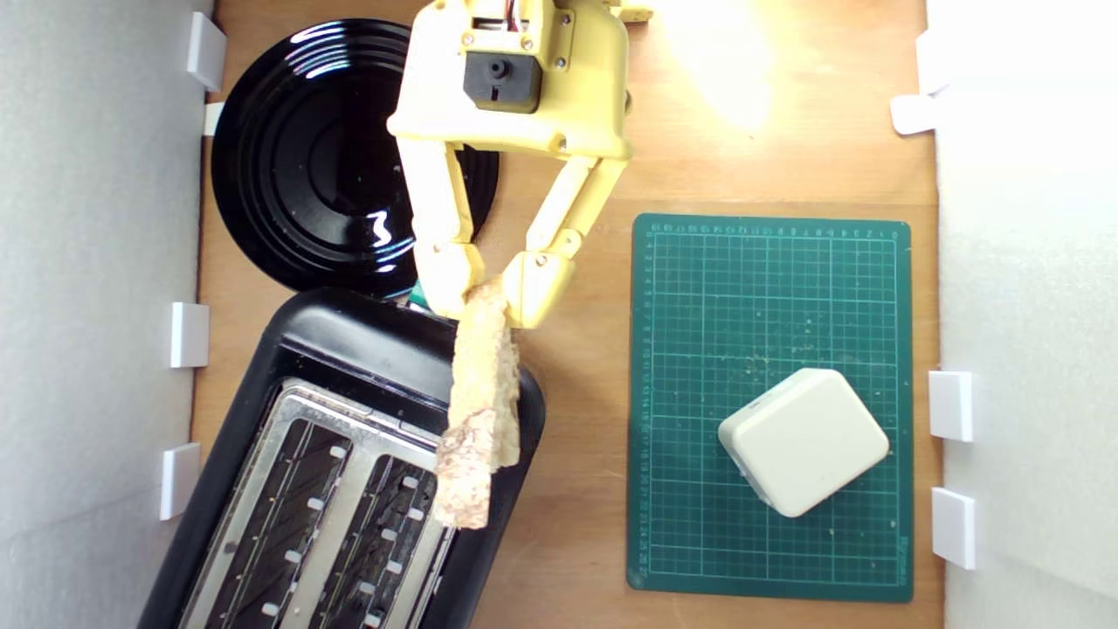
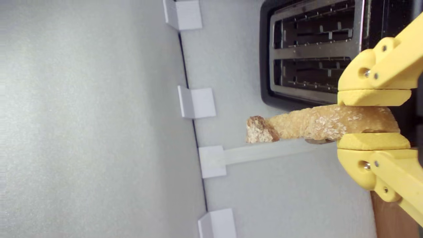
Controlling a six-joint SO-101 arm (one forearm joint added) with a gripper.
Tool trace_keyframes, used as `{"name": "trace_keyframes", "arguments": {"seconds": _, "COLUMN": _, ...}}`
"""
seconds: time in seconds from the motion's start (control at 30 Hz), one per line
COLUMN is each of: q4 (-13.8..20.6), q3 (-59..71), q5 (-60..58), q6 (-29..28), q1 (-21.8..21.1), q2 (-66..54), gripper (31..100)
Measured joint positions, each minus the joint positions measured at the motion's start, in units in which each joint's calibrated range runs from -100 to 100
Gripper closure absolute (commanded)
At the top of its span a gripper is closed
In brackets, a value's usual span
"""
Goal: Pick bread and place in toaster
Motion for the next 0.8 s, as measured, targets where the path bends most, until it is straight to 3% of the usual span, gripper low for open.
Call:
{"name": "trace_keyframes", "arguments": {"seconds": 0.23, "q4": 8.00, "q3": -12.67, "q5": 7.20, "q6": -4.61, "q1": 0.82, "q2": 3.19, "gripper": 82.6}}
{"name": "trace_keyframes", "arguments": {"seconds": 0.5, "q4": 11.20, "q3": -27.37, "q5": 21.69, "q6": -5.49, "q1": 0.82, "q2": 10.75, "gripper": 82.6}}
{"name": "trace_keyframes", "arguments": {"seconds": 0.8, "q4": 18.57, "q3": -29.22, "q5": 23.14, "q6": -6.93, "q1": 0.92, "q2": 13.61, "gripper": 82.6}}
